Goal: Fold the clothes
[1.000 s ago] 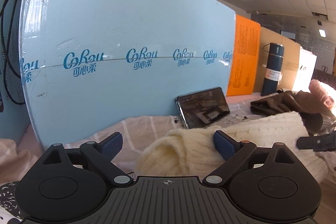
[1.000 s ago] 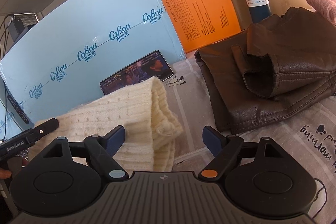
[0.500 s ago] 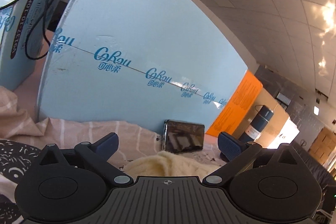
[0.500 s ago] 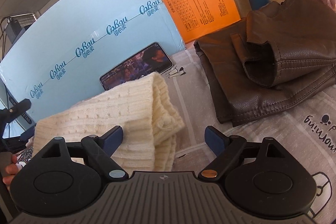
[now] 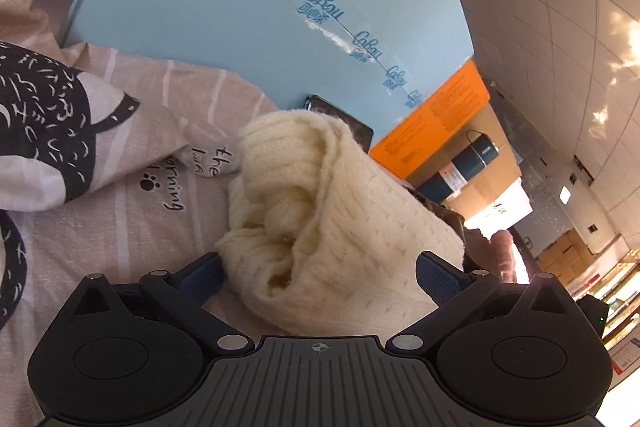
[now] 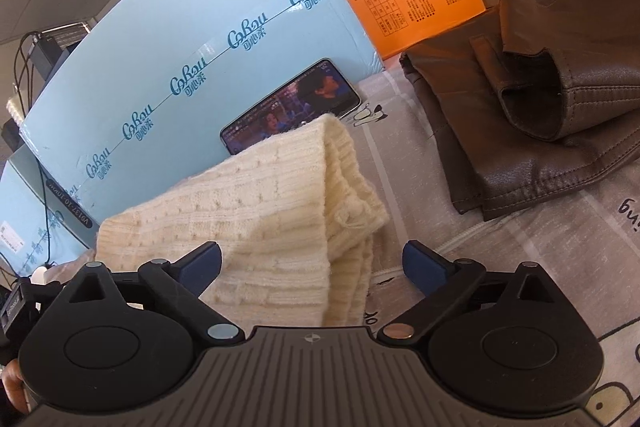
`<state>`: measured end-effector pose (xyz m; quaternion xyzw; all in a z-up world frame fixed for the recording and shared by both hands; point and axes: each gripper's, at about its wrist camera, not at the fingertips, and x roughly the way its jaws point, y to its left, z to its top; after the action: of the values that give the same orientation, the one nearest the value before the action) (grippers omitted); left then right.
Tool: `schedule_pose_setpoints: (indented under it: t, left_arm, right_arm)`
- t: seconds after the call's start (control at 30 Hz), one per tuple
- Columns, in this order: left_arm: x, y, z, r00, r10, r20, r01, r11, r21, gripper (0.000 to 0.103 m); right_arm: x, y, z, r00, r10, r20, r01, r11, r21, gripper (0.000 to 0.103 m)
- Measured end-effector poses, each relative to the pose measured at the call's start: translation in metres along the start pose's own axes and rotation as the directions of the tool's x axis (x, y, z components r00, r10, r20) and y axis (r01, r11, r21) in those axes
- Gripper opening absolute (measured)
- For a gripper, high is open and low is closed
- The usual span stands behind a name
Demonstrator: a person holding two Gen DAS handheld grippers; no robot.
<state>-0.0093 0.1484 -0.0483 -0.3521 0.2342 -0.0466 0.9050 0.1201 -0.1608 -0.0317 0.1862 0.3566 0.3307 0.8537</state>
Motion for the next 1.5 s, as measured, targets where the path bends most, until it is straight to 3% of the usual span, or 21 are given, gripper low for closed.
schedule_pose_setpoints:
  t: [0.1,0.23,0.33,0.37,0.43,0.5,0.53,0.63,0.8,1.0,1.1,1.17,1.27,1.5]
  left_arm:
    - [0.004,-0.008,-0.006,1.0,-0.008,0.01,0.007,0.998,0.062,0.103]
    - [0.009,-0.01,-0.008,0.997,-0.076,0.019,0.075,0.996,0.053,0.103]
    - [0.01,-0.01,-0.009,0.993,-0.115,0.036,0.113,0.992,0.047,0.102]
    - [0.01,-0.011,-0.009,0.994,-0.104,0.038,0.101,0.993,0.053,0.099]
    - [0.011,-0.01,-0.009,0.995,-0.084,0.046,0.082,0.995,0.051,0.089]
    - [0.01,-0.008,-0.007,0.996,-0.065,0.059,0.063,0.997,0.039,0.066]
    - [0.01,-0.006,-0.006,0.996,-0.06,0.063,0.058,0.998,0.034,0.06]
    - [0.008,-0.007,-0.006,0.995,-0.064,0.077,0.06,0.997,0.046,0.053]
    - [-0.013,-0.026,-0.005,0.986,-0.059,0.155,0.039,0.991,0.129,0.049]
    - [-0.068,-0.043,-0.008,0.968,-0.018,0.25,-0.033,0.98,0.198,0.048]
    - [-0.102,-0.037,-0.013,0.957,0.018,0.29,-0.072,0.982,0.176,0.048]
    - [-0.124,-0.033,-0.019,0.944,0.046,0.326,-0.103,0.982,0.157,0.048]
    - [-0.156,-0.025,-0.024,0.91,0.098,0.403,-0.159,0.98,0.122,0.048]
    - [-0.214,-0.008,-0.011,0.793,0.187,0.58,-0.268,0.962,0.057,0.048]
  right_arm:
    - [0.004,0.003,-0.002,0.998,0.051,-0.026,-0.051,0.999,0.011,0.1]
    - [0.007,0.002,-0.003,0.989,0.132,-0.06,-0.129,0.99,0.06,0.1]
    - [0.01,0.0,-0.003,0.971,0.221,-0.094,-0.209,0.971,0.115,0.092]
    - [0.009,0.001,-0.004,0.972,0.215,-0.093,-0.204,0.973,0.112,0.09]
    - [0.008,0.003,-0.006,0.981,0.175,-0.08,-0.167,0.982,0.091,0.07]
    - [0.008,0.002,-0.007,0.985,0.158,-0.07,-0.151,0.984,0.097,0.057]
    - [0.007,0.001,-0.007,0.986,0.152,-0.065,-0.145,0.984,0.099,0.051]
    - [0.003,0.002,-0.008,0.99,0.139,-0.032,-0.136,0.988,0.076,0.036]
    - [-0.01,0.014,-0.011,0.982,0.187,0.036,-0.186,0.982,-0.013,0.032]
    - [-0.021,0.05,-0.014,0.969,0.246,0.006,-0.246,0.969,-0.03,0.032]
    - [-0.016,0.074,-0.022,0.958,0.286,-0.034,-0.288,0.957,-0.036,0.032]
    - [-0.01,0.094,-0.029,0.947,0.316,-0.065,-0.32,0.946,-0.061,0.032]
    - [0.006,0.126,-0.036,0.927,0.361,-0.1,-0.37,0.925,-0.086,0.032]
    - [0.042,0.203,-0.052,0.877,0.469,-0.101,-0.48,0.859,-0.177,0.032]
